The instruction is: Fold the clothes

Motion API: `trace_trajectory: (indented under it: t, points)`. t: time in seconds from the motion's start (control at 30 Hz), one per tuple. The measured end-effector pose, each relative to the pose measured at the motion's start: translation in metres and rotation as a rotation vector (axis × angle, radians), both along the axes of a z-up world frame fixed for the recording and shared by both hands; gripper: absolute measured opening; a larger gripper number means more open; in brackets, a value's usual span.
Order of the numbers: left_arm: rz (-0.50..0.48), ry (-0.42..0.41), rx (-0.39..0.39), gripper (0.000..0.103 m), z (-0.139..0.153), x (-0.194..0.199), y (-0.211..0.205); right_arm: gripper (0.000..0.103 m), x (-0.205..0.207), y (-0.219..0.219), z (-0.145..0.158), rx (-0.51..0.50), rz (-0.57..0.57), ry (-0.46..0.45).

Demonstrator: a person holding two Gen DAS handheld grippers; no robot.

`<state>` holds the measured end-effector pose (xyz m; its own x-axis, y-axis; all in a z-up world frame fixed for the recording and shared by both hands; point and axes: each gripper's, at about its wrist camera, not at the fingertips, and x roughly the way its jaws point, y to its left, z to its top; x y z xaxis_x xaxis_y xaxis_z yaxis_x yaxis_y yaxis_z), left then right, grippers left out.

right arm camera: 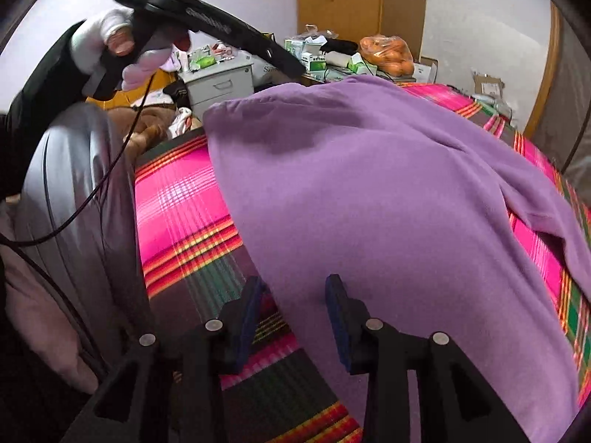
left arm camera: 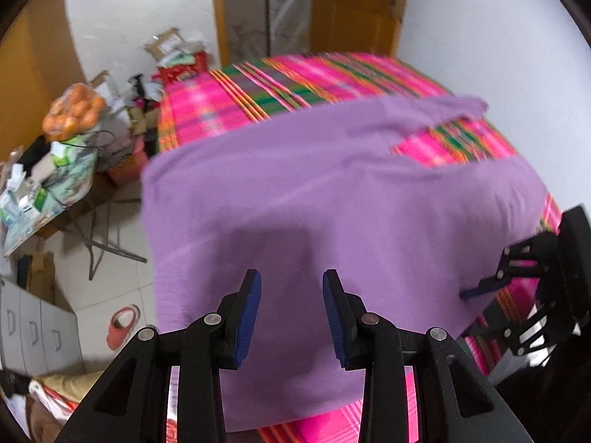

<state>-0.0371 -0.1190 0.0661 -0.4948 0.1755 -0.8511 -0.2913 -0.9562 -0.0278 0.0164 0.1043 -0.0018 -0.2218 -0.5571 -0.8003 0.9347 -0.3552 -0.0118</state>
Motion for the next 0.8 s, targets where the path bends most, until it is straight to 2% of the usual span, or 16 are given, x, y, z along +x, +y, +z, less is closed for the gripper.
trace_trajectory:
  t: [0.2, 0.23, 0.27, 0.3, 0.6, 0.8]
  points:
    - [-0.031, -0.063, -0.029, 0.036, -0.022, 0.007, 0.007, 0.036, 0.012, 0.005, 0.0, 0.032, 0.053, 0.067]
    - [-0.035, -0.069, -0.031, 0.036, -0.024, 0.008, 0.008, 0.031, 0.009, 0.008, 0.0, 0.024, 0.045, 0.055]
    - [-0.038, -0.072, -0.032, 0.036, -0.025, 0.009, 0.009, 0.011, 0.007, 0.011, 0.0, 0.018, 0.027, 0.053]
    - [-0.04, -0.075, -0.033, 0.036, -0.027, 0.011, 0.009, 0.003, 0.005, 0.01, 0.0, 0.015, 0.01, 0.056]
    - [-0.051, -0.085, -0.027, 0.036, -0.031, 0.012, 0.007, 0.003, 0.01, 0.011, 0.001, 0.004, 0.058, 0.024]
    - [-0.111, -0.099, -0.06, 0.036, -0.037, 0.017, 0.023, 0.005, -0.002, 0.036, 0.01, -0.024, -0.042, 0.014]
